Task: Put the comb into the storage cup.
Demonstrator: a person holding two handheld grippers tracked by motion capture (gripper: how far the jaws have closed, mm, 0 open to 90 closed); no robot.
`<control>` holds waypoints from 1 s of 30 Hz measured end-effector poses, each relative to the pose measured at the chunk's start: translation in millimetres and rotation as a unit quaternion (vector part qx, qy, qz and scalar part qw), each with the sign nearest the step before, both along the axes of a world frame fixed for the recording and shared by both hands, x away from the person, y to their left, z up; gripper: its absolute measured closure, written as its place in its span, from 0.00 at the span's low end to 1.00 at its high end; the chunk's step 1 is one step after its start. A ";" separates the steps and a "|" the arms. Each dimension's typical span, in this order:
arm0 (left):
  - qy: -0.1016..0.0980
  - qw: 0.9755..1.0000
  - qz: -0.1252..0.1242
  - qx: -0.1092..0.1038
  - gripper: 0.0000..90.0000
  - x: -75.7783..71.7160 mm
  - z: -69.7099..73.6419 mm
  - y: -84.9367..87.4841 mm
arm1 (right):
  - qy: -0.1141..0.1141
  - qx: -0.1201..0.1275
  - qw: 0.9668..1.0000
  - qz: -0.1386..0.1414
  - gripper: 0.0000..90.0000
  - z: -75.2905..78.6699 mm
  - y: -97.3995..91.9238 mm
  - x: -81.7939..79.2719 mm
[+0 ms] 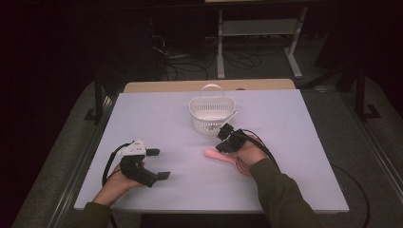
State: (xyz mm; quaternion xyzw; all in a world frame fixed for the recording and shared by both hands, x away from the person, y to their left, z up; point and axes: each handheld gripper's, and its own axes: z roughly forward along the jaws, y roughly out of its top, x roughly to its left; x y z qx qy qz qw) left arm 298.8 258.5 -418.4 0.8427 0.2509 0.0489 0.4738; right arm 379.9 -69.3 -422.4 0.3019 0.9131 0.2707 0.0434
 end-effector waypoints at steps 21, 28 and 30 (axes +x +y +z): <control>0.000 1.000 -0.001 0.002 0.00 -0.6 -0.3 -1.5 | -0.005 0.014 0.999 0.030 0.99 2.7 15.5 -23.9; 0.000 1.000 -0.001 0.002 0.00 -0.8 -0.4 -1.7 | -0.005 0.017 0.999 0.040 0.99 2.6 19.3 -31.4; 0.001 1.000 -0.001 0.002 0.00 -0.9 -0.3 -1.7 | -0.005 0.019 0.999 0.043 0.99 2.6 20.6 -33.8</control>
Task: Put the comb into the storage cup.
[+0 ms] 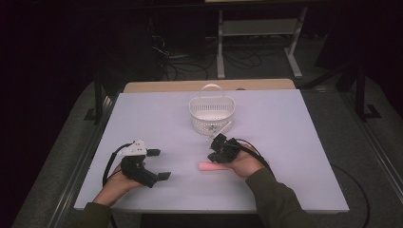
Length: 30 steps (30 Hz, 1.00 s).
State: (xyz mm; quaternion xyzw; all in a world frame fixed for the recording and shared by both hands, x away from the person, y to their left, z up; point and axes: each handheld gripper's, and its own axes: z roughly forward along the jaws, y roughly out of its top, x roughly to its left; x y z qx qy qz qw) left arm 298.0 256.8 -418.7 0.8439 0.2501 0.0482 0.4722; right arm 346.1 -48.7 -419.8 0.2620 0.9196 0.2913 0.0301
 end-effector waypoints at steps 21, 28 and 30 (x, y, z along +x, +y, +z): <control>-0.001 1.000 -0.002 0.001 0.00 0.0 -0.2 -0.5 | 0.008 0.017 0.999 0.035 0.99 -0.2 7.6 -23.2; 0.000 1.000 -0.003 0.002 0.00 0.2 -0.4 -0.7 | 0.011 0.020 0.999 0.045 0.99 -0.3 10.4 -29.9; -0.001 1.000 -0.004 0.002 0.00 0.2 -0.4 -0.8 | 0.012 0.022 0.999 0.048 0.99 -0.8 11.5 -31.8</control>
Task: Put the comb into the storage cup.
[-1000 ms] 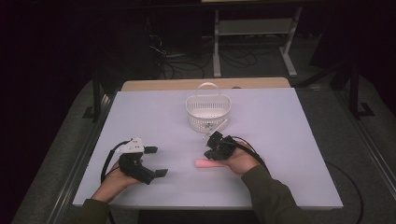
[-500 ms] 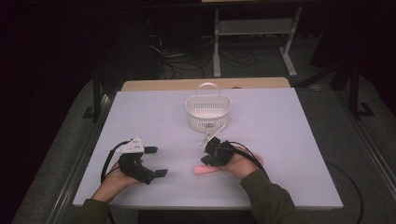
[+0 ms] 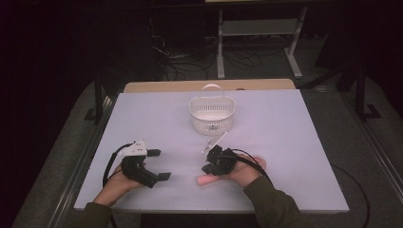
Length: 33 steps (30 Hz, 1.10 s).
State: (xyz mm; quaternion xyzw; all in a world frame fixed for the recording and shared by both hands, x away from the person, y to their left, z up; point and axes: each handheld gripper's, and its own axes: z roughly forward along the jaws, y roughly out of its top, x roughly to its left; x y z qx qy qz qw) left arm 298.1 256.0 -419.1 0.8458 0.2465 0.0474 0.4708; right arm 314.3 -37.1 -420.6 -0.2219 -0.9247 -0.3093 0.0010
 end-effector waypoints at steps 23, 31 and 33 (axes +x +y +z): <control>0.000 1.000 0.001 0.001 0.00 0.1 -0.4 -0.4 | -0.025 0.044 0.997 -0.051 0.73 14.4 -29.8 0.7; 0.000 1.000 0.001 0.002 0.00 0.3 -0.7 -0.6 | -0.052 0.060 0.992 -0.097 0.45 21.5 -63.3 1.9; -0.001 1.000 0.002 0.003 0.00 0.3 -0.7 -0.6 | -0.055 0.062 0.991 -0.109 0.41 22.2 -71.9 2.1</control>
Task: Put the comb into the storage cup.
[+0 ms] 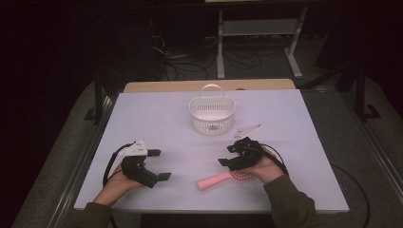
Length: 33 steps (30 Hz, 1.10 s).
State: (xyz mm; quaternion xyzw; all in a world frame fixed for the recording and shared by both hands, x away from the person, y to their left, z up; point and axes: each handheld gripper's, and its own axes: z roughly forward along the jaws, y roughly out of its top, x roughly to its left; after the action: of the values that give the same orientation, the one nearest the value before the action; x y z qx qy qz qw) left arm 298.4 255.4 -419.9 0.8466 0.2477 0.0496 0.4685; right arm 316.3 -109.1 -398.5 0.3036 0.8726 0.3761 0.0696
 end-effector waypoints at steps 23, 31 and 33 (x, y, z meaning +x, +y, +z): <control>0.004 1.000 0.002 0.001 0.00 0.2 -1.3 -1.3 | -0.040 0.045 0.996 -0.065 0.03 -9.9 -76.3 -25.9; 0.005 1.000 0.000 -0.001 0.00 1.3 -1.8 -2.1 | -0.034 0.050 0.994 -0.090 0.00 -17.9 -91.3 -34.5; 0.005 1.000 0.000 -0.001 0.00 1.2 -1.9 -1.9 | -0.031 0.053 0.993 -0.098 0.00 -20.2 -94.1 -35.8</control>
State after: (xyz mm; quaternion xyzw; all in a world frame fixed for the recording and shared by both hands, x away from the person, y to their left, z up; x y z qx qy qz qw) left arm 299.7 253.5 -421.7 0.8463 0.2500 0.0449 0.4682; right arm 280.5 -203.2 -418.7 0.3793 0.8146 0.4229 0.1172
